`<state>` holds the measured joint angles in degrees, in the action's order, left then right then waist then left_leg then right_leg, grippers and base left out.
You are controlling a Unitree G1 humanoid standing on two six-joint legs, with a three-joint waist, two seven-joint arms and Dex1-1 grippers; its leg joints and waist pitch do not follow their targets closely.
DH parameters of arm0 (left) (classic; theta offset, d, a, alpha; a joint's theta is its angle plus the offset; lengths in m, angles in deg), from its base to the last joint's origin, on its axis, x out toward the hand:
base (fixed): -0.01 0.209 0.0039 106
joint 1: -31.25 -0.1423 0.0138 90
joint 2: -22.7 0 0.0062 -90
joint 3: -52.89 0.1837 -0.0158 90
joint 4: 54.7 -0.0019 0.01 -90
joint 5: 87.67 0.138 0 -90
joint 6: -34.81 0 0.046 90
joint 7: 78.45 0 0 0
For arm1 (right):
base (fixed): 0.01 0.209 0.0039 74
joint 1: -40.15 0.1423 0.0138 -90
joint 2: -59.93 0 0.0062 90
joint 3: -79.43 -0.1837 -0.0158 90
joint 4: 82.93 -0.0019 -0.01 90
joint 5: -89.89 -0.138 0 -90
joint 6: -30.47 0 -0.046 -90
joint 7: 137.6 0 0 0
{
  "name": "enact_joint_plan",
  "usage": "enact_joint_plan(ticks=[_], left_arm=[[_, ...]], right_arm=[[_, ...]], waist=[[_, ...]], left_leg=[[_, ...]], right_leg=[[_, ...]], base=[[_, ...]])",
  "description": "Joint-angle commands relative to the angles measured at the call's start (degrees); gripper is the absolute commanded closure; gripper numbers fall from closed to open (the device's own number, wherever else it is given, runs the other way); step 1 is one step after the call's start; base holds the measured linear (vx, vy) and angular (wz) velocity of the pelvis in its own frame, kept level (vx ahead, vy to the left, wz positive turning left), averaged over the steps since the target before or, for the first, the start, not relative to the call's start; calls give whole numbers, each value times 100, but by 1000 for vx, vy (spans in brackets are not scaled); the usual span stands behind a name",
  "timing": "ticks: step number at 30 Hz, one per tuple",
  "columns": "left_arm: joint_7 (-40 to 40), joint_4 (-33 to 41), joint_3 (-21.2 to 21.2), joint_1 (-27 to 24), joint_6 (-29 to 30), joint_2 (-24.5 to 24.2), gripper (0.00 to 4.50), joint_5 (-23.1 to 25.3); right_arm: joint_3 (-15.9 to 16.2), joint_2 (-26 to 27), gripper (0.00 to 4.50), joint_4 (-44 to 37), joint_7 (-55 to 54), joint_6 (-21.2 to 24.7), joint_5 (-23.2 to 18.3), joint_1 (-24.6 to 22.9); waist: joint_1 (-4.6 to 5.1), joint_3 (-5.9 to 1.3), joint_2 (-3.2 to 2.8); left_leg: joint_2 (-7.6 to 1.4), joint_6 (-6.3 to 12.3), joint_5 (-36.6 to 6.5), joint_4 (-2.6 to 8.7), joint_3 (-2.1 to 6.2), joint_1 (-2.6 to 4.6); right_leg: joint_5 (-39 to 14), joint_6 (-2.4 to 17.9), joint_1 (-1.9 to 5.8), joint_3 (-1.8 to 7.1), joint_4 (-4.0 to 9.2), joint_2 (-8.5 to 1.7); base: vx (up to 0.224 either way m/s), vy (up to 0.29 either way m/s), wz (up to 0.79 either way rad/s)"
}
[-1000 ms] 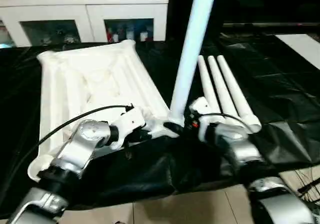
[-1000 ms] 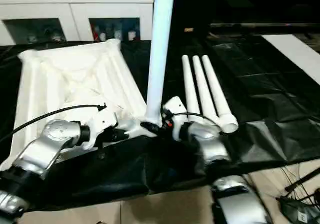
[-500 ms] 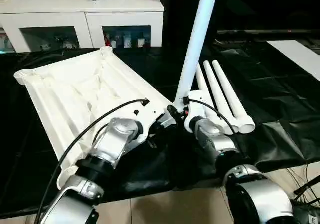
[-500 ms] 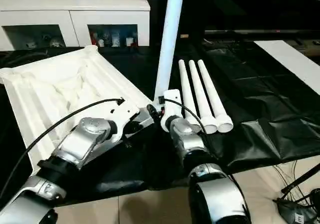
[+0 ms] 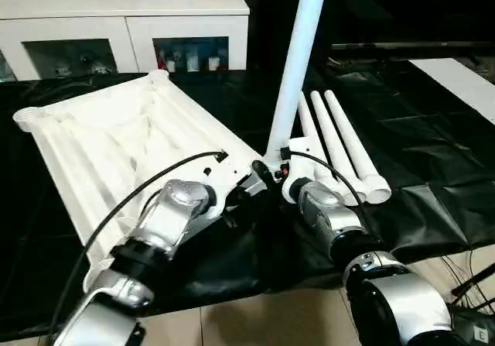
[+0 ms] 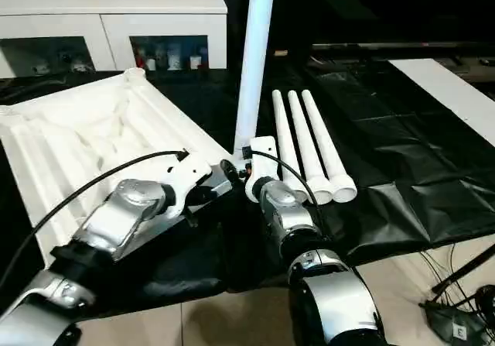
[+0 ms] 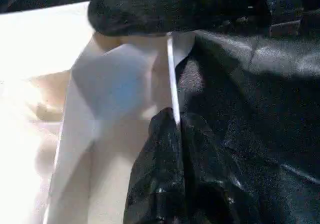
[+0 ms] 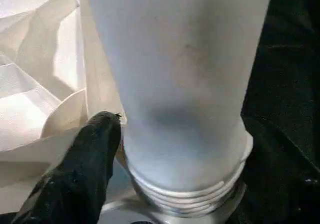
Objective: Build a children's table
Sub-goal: Rotate leg to tighten
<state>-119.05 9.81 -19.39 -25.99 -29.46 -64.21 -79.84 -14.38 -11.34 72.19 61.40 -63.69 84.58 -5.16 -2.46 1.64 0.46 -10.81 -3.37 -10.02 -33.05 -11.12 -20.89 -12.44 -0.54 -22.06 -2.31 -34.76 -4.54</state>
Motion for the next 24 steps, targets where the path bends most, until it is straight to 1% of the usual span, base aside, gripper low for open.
enact_joint_plan(ticks=[1, 2, 3, 4, 5, 6, 7, 8, 9, 10, 11, 12, 13, 14, 15, 16, 17, 18, 19, 21, 22, 24], left_arm=[[-393, -25, 380, -205, -115, -67, 450, 74], [-486, 13, 367, -262, -125, -162, 450, 52], [-536, 32, 355, -295, -132, -221, 450, 41], [-547, 35, 353, -302, -133, -234, 450, 38], [-665, 66, 341, -355, -231, -346, 450, 12], [-762, 103, 322, -401, -289, -449, 450, -12], [-943, 152, 305, -472, -567, -633, 450, -57], [-959, 157, 304, -478, -590, -649, 450, -62], [-1029, 183, 278, -498, -583, -725, 450, -99], [-1075, 205, 261, -512, -566, -772, 450, -127], [-1205, 247, 233, -547, -706, -867, 450, -183], [-1299, 283, 214, -574, -817, -933, 450, -217], [-1410, 349, 153, -607, -878, -1006, 450, -293], [-1487, 394, 118, -627, -934, -1050, 450, -344], [-1625, 489, 54, -666, -967, -1122, 450, -446], [-1740, 574, 23, -698, -957, -1187, 450, -518], [-1902, 673, 24, -746, -966, -1284, 450, -586], [-1921, 684, 26, -752, -969, -1296, 450, -592], [-2128, 799, 60, -817, -973, -1418, 450, -657], [-2264, 886, 87, -865, -952, -1501, 450, -701], [-2346, 944, 104, -905, -960, -1563, 450, -726], [-2376, 955, 87, -929, -1037, -1607, 450, -738]], right_arm=[[258, 1, 41, -151, 448, -120, 99, -69], [280, -86, 28, -259, 684, -159, 85, -104], [283, -137, 28, -333, 846, -164, 56, -127], [283, -147, 18, -348, 880, -164, 49, -132], [336, -244, 6, -468, 1257, -129, 19, -181], [430, -350, 6, -578, 1622, -92, 32, -235], [687, -571, 6, -742, 2157, -152, 196, -347], [708, -590, 6, -756, 2201, -159, 210, -357], [835, -705, 6, -856, 2513, -199, 273, -430], [907, -776, 6, -920, 2717, -229, 306, -477], [1003, -897, 6, -1043, 3013, -264, 322, -556], [1066, -981, 6, -1143, 3213, -275, 327, -616], [1122, -1097, 6, -1286, 3492, -278, 294, -687], [1141, -1158, 6, -1351, 3620, -278, 275, -715], [1151, -1258, 6, -1461, 3844, -266, 230, -757], [1141, -1321, 6, -1529, 3992, -267, 189, -777], [1113, -1382, 6, -1589, 4121, -263, 132, -786], [1110, -1388, 6, -1595, 4134, -262, 125, -786], [1085, -1437, 6, -1633, 4228, -297, 75, -785], [1076, -1468, 6, -1655, 4296, -326, 46, -787], [1082, -1498, 6, -1677, 4414, -367, 21, -792], [1092, -1546, 6, -1747, 4609, -334, -23, -819]], waist=[[-22, -235, -47], [-24, -237, -44], [-29, -226, -51], [-39, -227, -42], [-44, -226, -44], [-74, -238, -39], [-71, -258, -53], [-90, -264, -45], [-90, -283, -47], [-95, -291, -46], [-110, -305, -35], [-123, -313, -30], [-118, -302, -13], [-136, -298, -26], [-142, -288, -13], [-144, -288, -21], [-141, -270, -25], [-142, -266, -25], [-141, -257, -25], [-141, -260, -27], [-136, -262, -27], [-149, -267, -28]], left_leg=[[-263, -120, -2298, 508, 182, 58], [-259, -82, -2167, 496, 160, 49], [-260, -11, -2024, 489, 136, 41], [-257, 38, -1932, 474, 121, 38], [-256, 51, -1889, 470, 118, 37], [-259, 97, -1763, 457, 118, 31], [-262, 154, -1553, 446, 118, 8], [-259, 193, -1431, 434, 120, 3], [-258, 262, -1190, 404, 95, 19], [-251, 311, -1087, 389, 88, 22], [-243, 420, -848, 357, 81, 5], [-237, 525, -650, 338, 79, -9], [-242, 597, -618, 331, 61, -13], [-253, 606, -638, 334, 64, -5], [-261, 610, -730, 341, 62, -5], [-269, 596, -785, 344, 60, 0], [-286, 527, -974, 364, 55, 13], [-288, 495, -1031, 367, 58, 14], [-292, 444, -1107, 381, 61, 23], [-299, 379, -1113, 386, 63, 33], [-296, 365, -1082, 386, 65, 30], [-287, 389, -1020, 371, 52, 41]], right_leg=[[-1642, 1004, 54, 225, 520, -378], [-1432, 1061, 55, 226, 505, -366], [-1221, 1146, 70, 224, 488, -357], [-1122, 1195, 79, 227, 475, -354], [-1099, 1221, 78, 230, 467, -358], [-952, 1238, 119, 221, 450, -356], [-651, 1311, 140, 220, 408, -355], [-471, 1326, 161, 203, 396, -339], [-28, 1414, 156, 208, 343, -331], [169, 1466, 167, 201, 324, -324], [548, 1545, 191, 199, 279, -327], [808, 1591, 207, 186, 256, -318], [902, 1643, 202, 184, 247, -313], [858, 1656, 201, 181, 250, -325], [669, 1656, 202, 172, 264, -320], [562, 1663, 199, 171, 264, -323], [188, 1656, 175, 172, 294, -317], [85, 1648, 175, 176, 297, -324], [-105, 1616, 166, 182, 314, -328], [-176, 1617, 157, 189, 310, -329], [-131, 1625, 161, 190, 301, -325], [-19, 1642, 152, 190, 292, -312]], base=[[0, 0, 0], [0, 0, 0], [0, 0, 0], [0, 0, 0], [0, 0, 0], [51, -17, 1], [51, -17, 1], [55, -13, 0], [53, -9, 0], [53, -9, 0], [0, 0, 0], [0, 0, 0], [0, 0, 0], [0, 0, 0], [0, 0, 0], [0, 0, 0], [0, 0, 0], [0, 0, 0], [0, 0, 0], [0, 0, 0], [0, 0, 0], [0, 0, 0]])
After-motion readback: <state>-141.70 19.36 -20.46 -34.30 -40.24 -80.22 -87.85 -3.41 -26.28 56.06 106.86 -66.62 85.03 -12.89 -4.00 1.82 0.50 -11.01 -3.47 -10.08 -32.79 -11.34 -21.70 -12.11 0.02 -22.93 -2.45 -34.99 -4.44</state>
